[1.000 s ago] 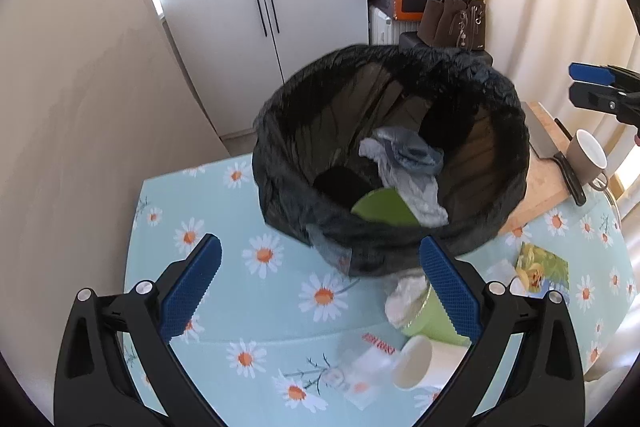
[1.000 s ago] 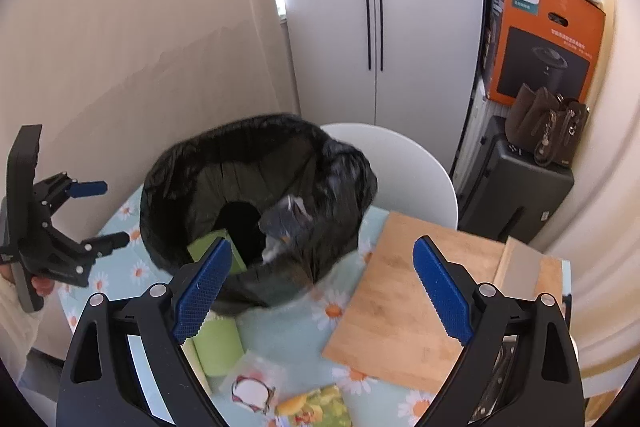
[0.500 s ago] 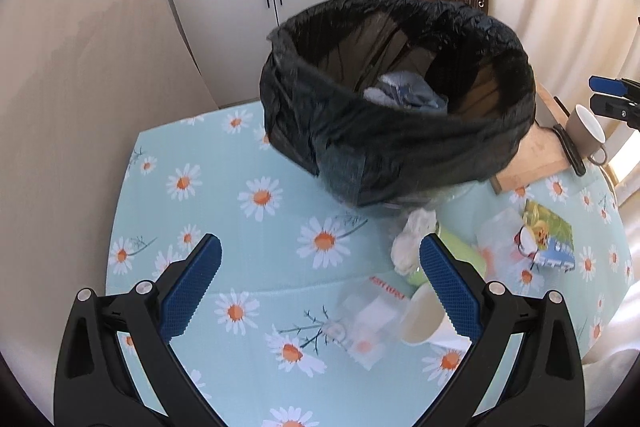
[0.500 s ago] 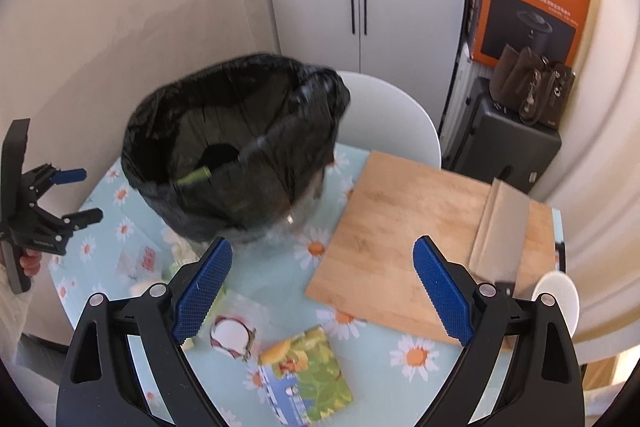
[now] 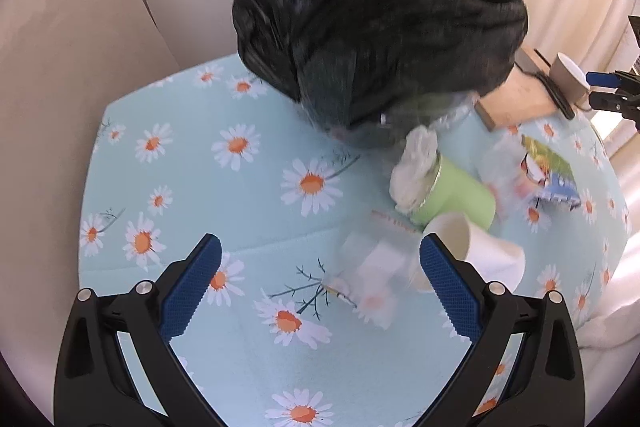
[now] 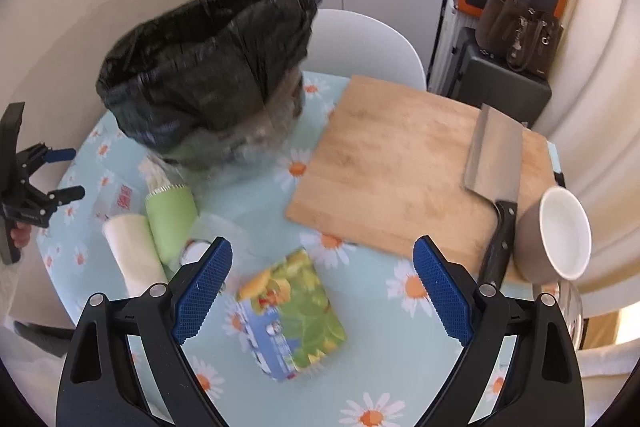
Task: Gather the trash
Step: 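Move both open grippers back toward the cups on the table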
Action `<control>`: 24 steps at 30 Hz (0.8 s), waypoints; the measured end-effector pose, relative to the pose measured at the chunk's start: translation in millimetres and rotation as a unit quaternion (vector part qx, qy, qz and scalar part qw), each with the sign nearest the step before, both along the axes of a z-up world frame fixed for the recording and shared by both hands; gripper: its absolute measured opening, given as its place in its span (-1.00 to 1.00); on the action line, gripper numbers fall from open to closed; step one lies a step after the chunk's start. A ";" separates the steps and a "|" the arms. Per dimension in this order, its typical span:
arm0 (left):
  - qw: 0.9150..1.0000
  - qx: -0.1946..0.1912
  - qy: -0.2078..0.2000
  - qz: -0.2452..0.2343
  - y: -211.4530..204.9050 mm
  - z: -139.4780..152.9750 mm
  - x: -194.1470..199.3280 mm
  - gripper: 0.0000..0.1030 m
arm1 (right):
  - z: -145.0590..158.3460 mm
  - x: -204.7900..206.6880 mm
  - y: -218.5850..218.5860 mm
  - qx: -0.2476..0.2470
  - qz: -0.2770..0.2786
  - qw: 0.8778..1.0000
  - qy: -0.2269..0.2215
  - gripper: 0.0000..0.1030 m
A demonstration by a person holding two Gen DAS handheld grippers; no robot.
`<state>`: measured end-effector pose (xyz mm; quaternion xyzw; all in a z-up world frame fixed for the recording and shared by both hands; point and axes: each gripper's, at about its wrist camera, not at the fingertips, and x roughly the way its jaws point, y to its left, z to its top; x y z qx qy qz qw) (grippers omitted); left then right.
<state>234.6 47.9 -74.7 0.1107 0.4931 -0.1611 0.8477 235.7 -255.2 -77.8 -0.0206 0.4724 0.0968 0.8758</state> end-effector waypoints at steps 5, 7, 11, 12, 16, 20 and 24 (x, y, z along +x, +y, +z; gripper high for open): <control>0.999 -0.014 0.021 -0.019 3.7 -15.4 -2.7 0.89 | -14.0 -14.6 -7.5 -0.003 -0.010 1.000 0.015 0.70; 0.999 -0.026 0.031 -0.030 5.2 -21.0 -3.6 0.89 | -20.2 -19.4 -10.3 -0.002 -0.014 1.000 0.023 0.70; 0.997 -0.045 0.045 -0.054 4.4 -29.3 -6.0 0.89 | -37.3 -28.4 -13.0 0.001 -0.020 0.999 0.045 0.70; 0.995 -0.058 0.050 -0.061 5.1 -31.1 -6.1 0.89 | -42.0 -30.4 -13.5 0.005 -0.020 0.998 0.052 0.70; 0.992 -0.077 0.059 -0.077 5.3 -35.7 -3.5 0.89 | -60.1 -35.4 -12.9 0.027 -0.016 0.997 0.073 0.70; 0.990 -0.081 0.060 -0.099 8.2 -33.5 -2.0 0.89 | -74.4 -34.9 -10.8 0.050 -0.012 0.995 0.087 0.70; 0.988 -0.072 0.060 -0.119 10.8 -30.8 -1.8 0.89 | -89.5 -31.5 -6.4 0.059 -0.003 0.993 0.104 0.70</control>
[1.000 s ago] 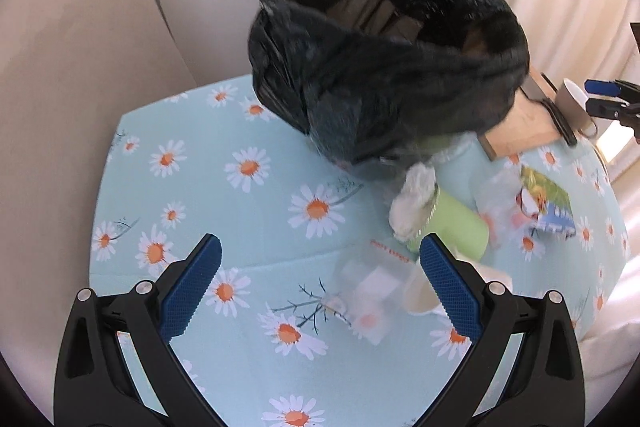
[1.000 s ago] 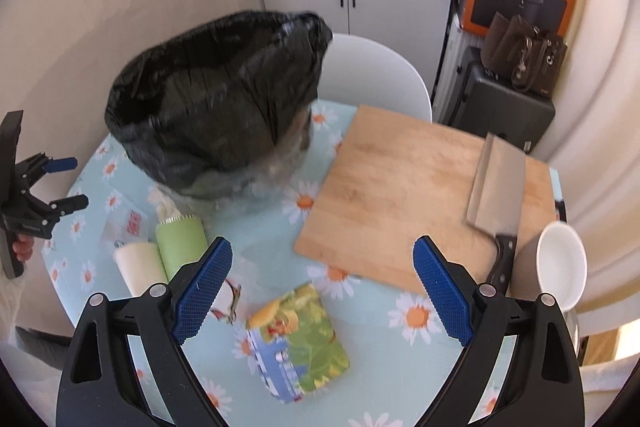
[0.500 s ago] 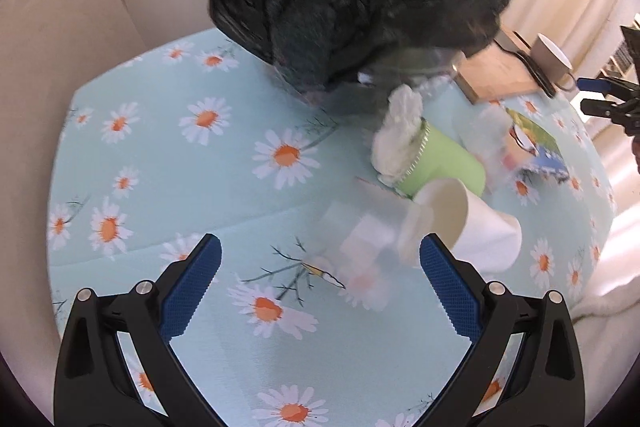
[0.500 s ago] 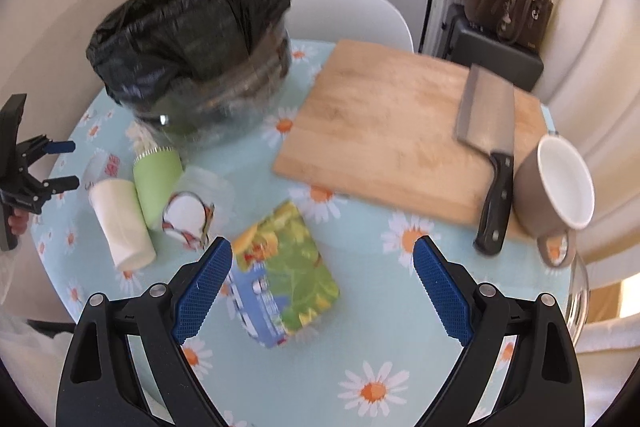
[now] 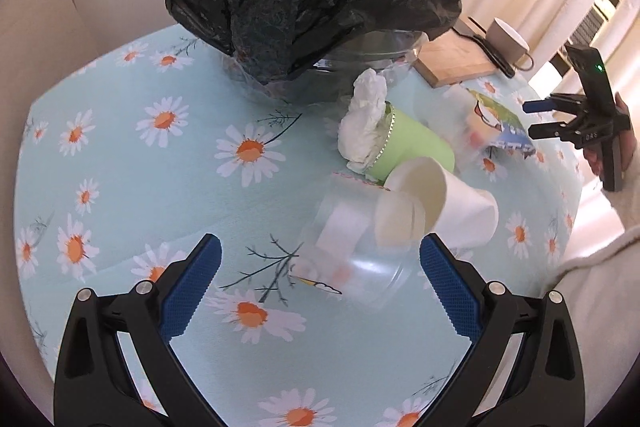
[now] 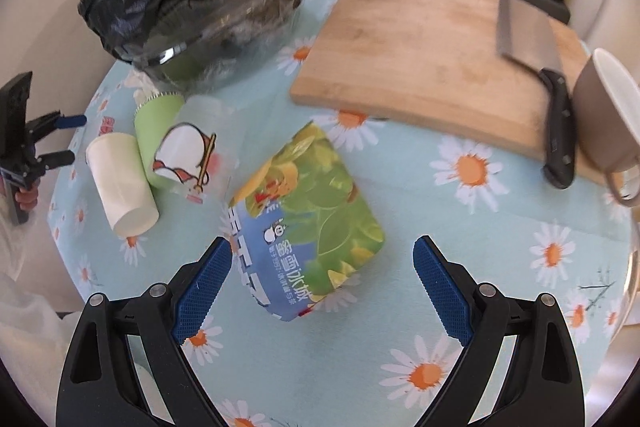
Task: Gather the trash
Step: 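Move both open grippers back toward the cups on the table, then grasp the clear plastic cup with the left gripper while the right grasps the leaf-print pack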
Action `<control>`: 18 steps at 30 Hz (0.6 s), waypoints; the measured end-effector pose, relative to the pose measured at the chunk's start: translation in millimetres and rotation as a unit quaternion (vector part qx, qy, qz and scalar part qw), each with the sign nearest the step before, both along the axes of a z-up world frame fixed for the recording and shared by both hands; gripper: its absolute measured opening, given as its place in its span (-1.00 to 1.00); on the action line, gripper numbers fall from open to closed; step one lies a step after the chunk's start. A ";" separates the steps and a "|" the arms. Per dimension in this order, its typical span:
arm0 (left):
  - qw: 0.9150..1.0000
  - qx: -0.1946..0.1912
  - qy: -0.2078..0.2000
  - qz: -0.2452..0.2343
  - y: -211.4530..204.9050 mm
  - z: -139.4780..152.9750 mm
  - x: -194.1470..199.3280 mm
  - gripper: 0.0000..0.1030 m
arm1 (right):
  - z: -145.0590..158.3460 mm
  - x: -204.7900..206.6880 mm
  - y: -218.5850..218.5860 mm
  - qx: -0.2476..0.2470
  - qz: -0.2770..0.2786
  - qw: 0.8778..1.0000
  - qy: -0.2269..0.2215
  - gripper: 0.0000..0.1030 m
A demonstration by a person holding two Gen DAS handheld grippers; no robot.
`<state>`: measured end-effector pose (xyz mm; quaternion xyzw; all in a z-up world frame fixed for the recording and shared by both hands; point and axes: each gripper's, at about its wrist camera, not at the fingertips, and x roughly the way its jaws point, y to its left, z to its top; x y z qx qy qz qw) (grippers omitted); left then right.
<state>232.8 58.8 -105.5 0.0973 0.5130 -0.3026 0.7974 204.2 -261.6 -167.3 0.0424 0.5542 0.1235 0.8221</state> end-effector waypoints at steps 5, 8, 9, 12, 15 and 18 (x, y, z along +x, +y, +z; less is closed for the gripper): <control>0.999 0.008 0.001 -0.034 -4.7 1.3 -6.0 0.89 | -12.9 4.8 6.6 -0.002 0.013 1.000 0.012 0.70; 0.999 0.020 0.001 -0.049 -10.2 -1.2 -8.5 0.89 | -19.1 8.1 11.2 -0.012 0.019 1.000 0.018 0.70; 0.998 0.027 0.001 -0.057 -13.0 -3.2 -9.2 0.89 | -21.5 9.3 13.0 -0.018 0.022 0.999 0.020 0.70; 0.997 0.045 -0.002 -0.068 -19.4 -9.5 -8.2 0.89 | -27.2 14.5 17.1 -0.028 0.025 0.999 0.024 0.70; 0.996 0.051 -0.005 -0.069 -21.8 -13.7 -4.8 0.89 | -30.8 17.5 21.1 -0.040 0.024 0.999 0.024 0.70; 0.996 0.057 -0.018 -0.070 -25.3 -16.9 -1.4 0.78 | -31.4 19.7 22.7 -0.027 0.026 0.999 0.028 0.24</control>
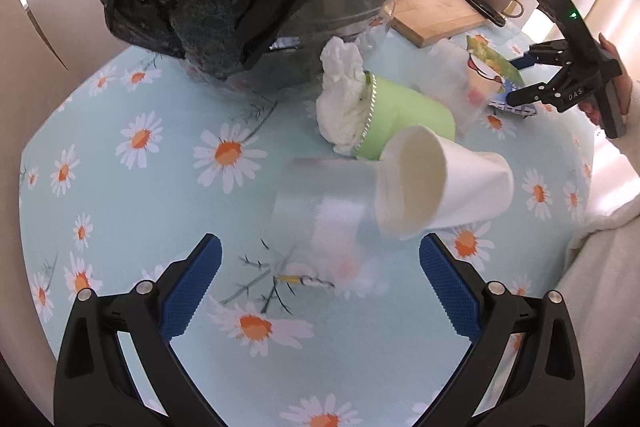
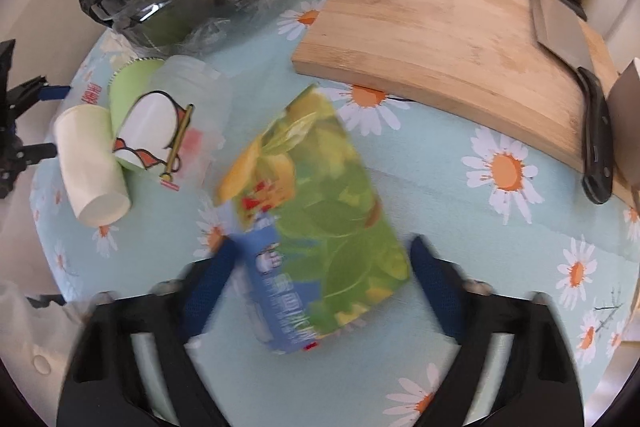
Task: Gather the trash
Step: 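Grasp the clear plastic cup with the left gripper while the right grasps the leaf-print pack, then carry the clear cup over the bag with the left gripper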
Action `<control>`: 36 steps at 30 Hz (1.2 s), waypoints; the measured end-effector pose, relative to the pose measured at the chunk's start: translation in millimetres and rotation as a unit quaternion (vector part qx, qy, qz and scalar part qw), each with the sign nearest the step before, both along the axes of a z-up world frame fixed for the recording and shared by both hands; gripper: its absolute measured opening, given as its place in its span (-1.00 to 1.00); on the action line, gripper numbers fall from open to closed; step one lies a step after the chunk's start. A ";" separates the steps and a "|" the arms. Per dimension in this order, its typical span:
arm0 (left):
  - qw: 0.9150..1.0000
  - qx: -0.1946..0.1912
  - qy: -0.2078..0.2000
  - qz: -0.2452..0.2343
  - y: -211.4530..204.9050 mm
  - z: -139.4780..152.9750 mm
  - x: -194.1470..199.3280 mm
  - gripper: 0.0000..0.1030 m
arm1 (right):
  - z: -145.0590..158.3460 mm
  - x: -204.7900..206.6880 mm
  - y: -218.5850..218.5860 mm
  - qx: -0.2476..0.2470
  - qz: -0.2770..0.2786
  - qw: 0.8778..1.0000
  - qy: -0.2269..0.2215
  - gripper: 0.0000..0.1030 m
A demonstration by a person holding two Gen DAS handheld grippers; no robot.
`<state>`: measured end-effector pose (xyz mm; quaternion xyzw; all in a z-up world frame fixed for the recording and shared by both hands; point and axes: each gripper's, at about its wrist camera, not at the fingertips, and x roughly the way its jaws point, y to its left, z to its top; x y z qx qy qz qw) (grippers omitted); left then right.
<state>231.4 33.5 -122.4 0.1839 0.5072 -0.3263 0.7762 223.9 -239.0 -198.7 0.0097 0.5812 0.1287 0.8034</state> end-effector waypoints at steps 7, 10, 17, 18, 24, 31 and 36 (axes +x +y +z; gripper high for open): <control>1.000 0.024 -0.009 -0.009 -9.5 -8.3 4.7 0.05 | 0.9 -4.4 5.8 -0.004 0.001 1.000 0.002 0.14; 1.000 0.020 -0.011 -0.008 -9.7 -4.1 1.9 0.05 | 2.9 -9.1 0.4 0.013 -0.012 1.000 0.002 0.14; 0.999 0.033 -0.019 0.016 -5.3 2.3 -3.7 0.05 | 10.1 -17.9 -19.1 0.063 -0.041 0.997 -0.009 0.14; 0.999 0.035 -0.022 0.021 -3.9 3.8 -4.4 0.05 | 11.4 -18.6 -19.6 0.068 -0.043 0.997 -0.012 0.14; 0.997 0.048 -0.030 0.052 2.9 8.6 -9.9 0.05 | 23.9 -21.7 -22.0 0.092 -0.039 0.994 -0.033 0.14; 0.992 0.059 -0.036 0.102 13.2 15.8 -17.3 0.05 | 39.5 -15.2 -12.1 0.100 -0.013 0.993 -0.057 0.14; 0.988 0.058 -0.040 0.136 20.0 20.2 -25.3 0.05 | 48.0 -12.8 -4.2 0.100 0.004 0.993 -0.069 0.14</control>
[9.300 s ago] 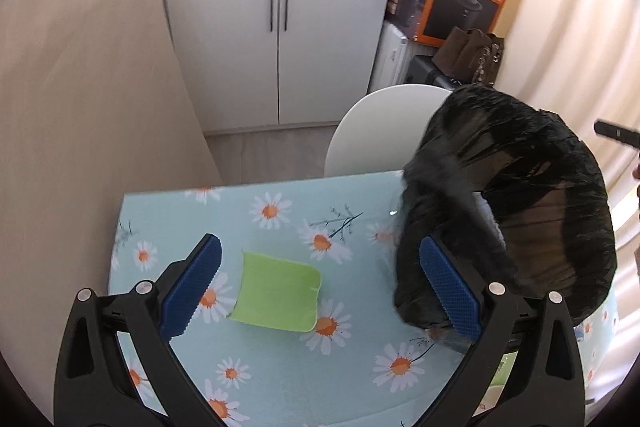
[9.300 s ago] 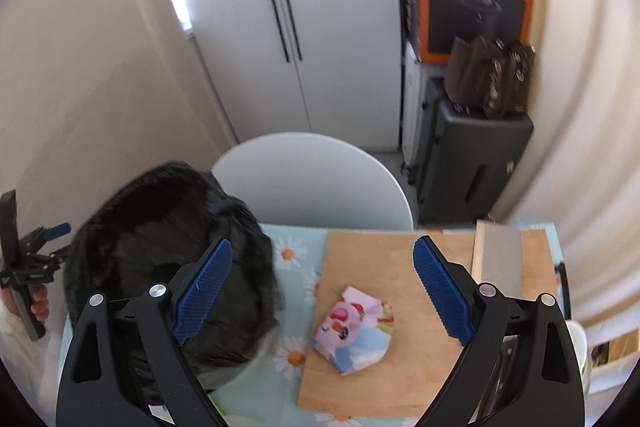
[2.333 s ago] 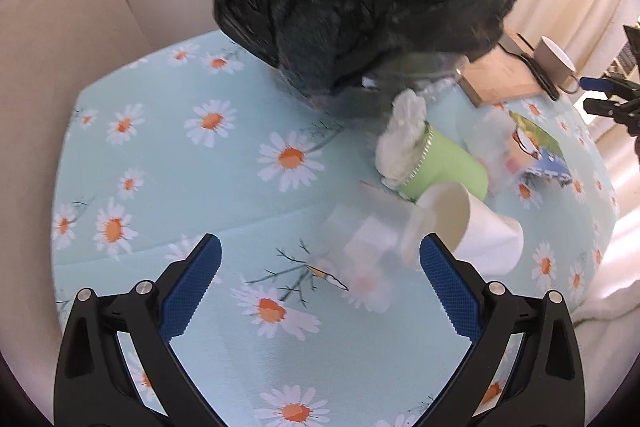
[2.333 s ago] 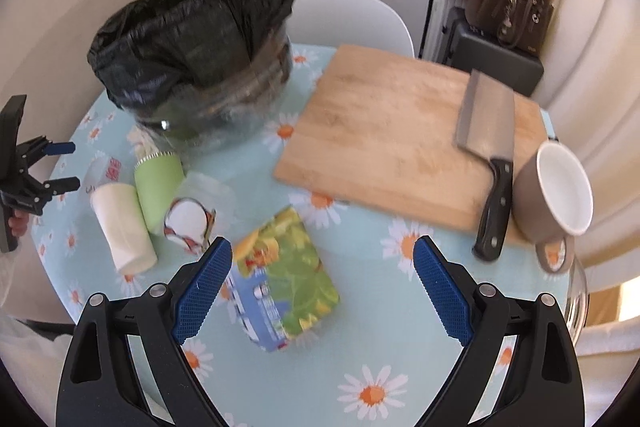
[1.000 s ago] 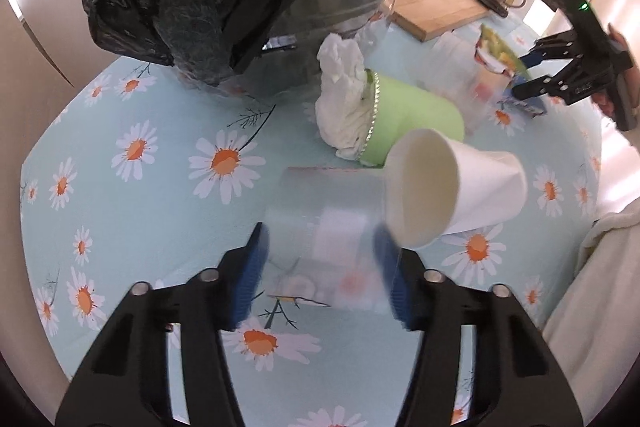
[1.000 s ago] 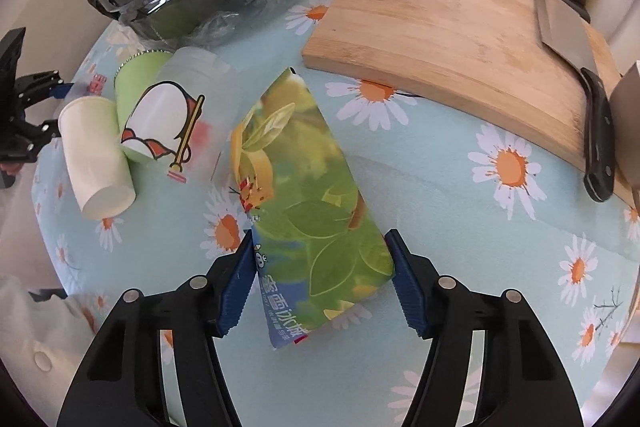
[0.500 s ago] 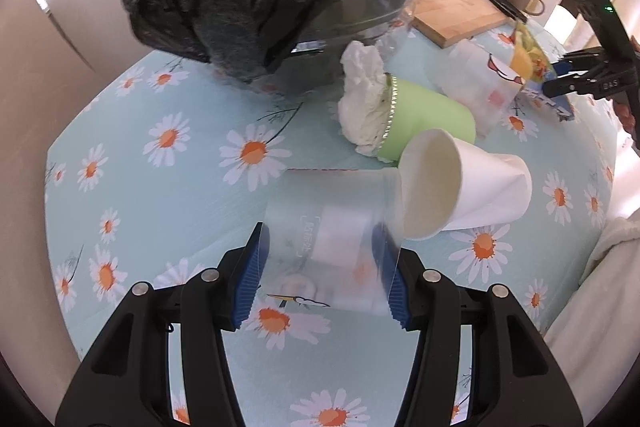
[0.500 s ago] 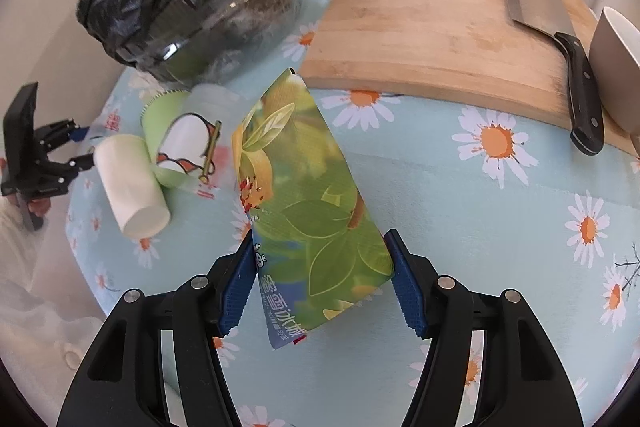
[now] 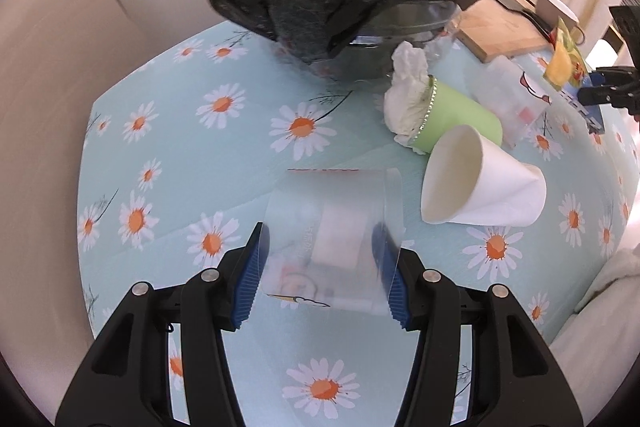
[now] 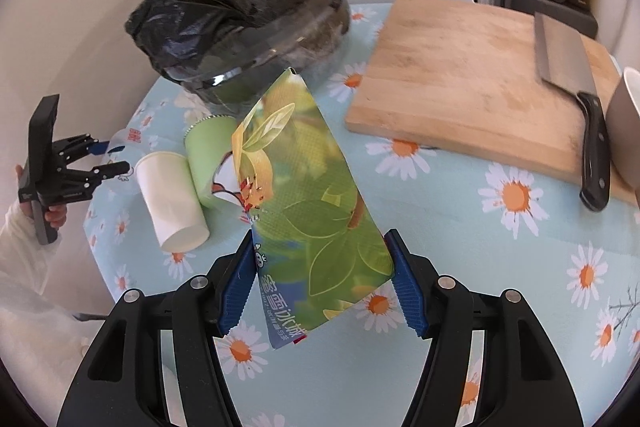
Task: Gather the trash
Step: 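Carry the clear cup over the bag with the left gripper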
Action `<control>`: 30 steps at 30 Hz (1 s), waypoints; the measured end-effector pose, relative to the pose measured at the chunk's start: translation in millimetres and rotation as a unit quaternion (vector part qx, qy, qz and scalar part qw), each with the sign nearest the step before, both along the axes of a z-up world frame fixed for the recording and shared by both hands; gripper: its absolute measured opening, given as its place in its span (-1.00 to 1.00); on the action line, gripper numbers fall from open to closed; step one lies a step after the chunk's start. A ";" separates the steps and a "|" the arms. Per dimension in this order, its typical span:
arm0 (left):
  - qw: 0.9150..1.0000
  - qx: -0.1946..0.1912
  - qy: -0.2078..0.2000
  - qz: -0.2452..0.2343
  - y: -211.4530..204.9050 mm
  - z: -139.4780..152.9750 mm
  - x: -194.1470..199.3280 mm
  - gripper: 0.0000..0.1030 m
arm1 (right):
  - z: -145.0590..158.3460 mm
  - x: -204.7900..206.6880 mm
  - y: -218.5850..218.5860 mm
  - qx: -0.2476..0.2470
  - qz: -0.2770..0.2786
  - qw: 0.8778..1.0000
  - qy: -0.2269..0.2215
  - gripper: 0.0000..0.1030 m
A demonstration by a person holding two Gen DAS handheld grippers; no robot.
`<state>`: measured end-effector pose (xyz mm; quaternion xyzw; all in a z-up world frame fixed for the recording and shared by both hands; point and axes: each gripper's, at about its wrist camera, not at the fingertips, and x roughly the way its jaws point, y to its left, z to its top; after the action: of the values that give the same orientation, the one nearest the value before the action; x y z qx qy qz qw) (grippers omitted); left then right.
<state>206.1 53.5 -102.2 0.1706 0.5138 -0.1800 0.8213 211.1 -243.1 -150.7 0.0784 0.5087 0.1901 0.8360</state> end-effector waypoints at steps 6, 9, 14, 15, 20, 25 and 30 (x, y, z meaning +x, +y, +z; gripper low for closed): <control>0.999 -0.011 -0.015 0.046 8.5 11.4 -9.3 0.05 | 10.0 -2.1 4.9 -0.001 0.016 1.000 -0.016 0.15; 0.997 -0.015 -0.029 0.076 13.3 19.8 -11.0 0.05 | 16.5 -0.9 8.4 0.000 0.026 0.999 -0.026 0.15; 0.993 -0.023 -0.053 0.102 12.7 35.7 -13.5 0.05 | 36.0 5.2 17.4 -0.002 0.050 0.998 -0.045 0.15; 0.992 -0.025 -0.058 0.106 12.1 38.6 -14.1 0.05 | 40.2 6.4 18.9 0.000 0.053 0.997 -0.050 0.15; 0.989 -0.029 -0.079 0.121 5.7 52.7 -18.8 0.05 | 66.3 11.3 29.4 -0.005 0.067 0.994 -0.081 0.15; 0.985 -0.038 -0.094 0.139 0.0 65.7 -21.9 0.05 | 84.5 16.1 36.1 0.002 0.062 0.994 -0.094 0.15; 0.981 -0.040 -0.123 0.144 -12.1 85.7 -26.3 0.05 | 104.1 19.2 43.0 0.009 0.049 0.993 -0.107 0.16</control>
<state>179.8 41.5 -16.4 0.0828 0.4200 -0.0581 0.9019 230.3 -200.1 -46.6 0.0402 0.4178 0.2431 0.8745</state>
